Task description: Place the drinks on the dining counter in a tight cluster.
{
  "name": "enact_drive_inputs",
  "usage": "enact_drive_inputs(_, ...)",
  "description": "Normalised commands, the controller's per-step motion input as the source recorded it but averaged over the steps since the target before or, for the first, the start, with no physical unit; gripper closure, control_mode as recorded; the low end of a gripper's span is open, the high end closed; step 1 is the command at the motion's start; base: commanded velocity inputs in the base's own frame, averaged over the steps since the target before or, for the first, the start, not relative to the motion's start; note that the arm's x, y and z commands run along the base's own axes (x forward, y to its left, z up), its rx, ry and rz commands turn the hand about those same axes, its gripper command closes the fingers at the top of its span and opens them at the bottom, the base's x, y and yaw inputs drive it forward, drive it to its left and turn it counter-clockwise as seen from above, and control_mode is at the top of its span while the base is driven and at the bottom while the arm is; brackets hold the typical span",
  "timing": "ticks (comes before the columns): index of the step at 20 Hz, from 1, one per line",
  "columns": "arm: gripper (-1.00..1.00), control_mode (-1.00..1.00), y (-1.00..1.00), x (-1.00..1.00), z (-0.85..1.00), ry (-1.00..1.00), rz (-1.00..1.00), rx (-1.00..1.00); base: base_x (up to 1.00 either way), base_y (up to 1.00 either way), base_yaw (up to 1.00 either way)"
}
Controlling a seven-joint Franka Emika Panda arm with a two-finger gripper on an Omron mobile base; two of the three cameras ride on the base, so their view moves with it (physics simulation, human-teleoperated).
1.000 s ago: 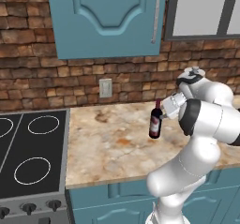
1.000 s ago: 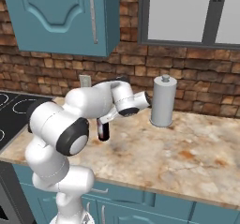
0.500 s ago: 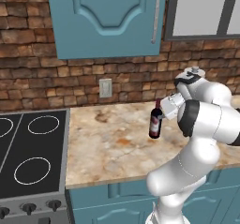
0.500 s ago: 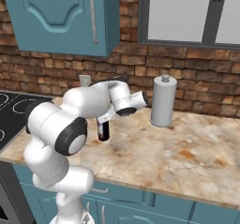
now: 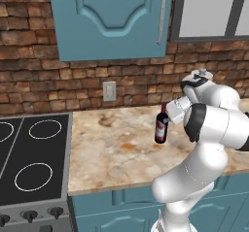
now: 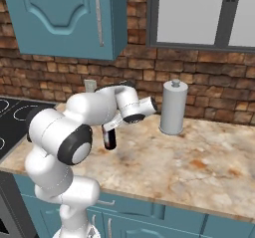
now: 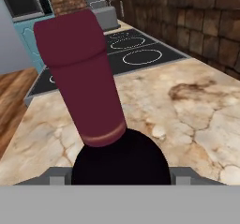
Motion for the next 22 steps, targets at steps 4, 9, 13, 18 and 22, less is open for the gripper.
enact_drive_inputs(4, 1.0, -1.0, 0.0, -0.04, 0.0, 0.0, 0.0, 0.0, 0.0, 0.0, 0.0)
enact_drive_inputs(9, 1.0, -1.0, 0.0, -0.17, 0.13, -0.02, 0.0, 0.0, 0.0, 0.0, 0.0)
enact_drive_inputs(13, 1.0, -1.0, 0.0, -0.15, 0.62, 0.01, 0.0, 0.0, 0.0, 0.0, 0.0)
enact_drive_inputs(18, 1.0, -1.0, 0.0, -0.28, 0.89, 0.04, 0.0, 0.0, 0.0, 0.0, 0.0)
enact_drive_inputs(22, 1.0, -1.0, 0.0, -0.58, 0.64, 0.0, 0.0, 0.0, 0.0, 0.0, 0.0)
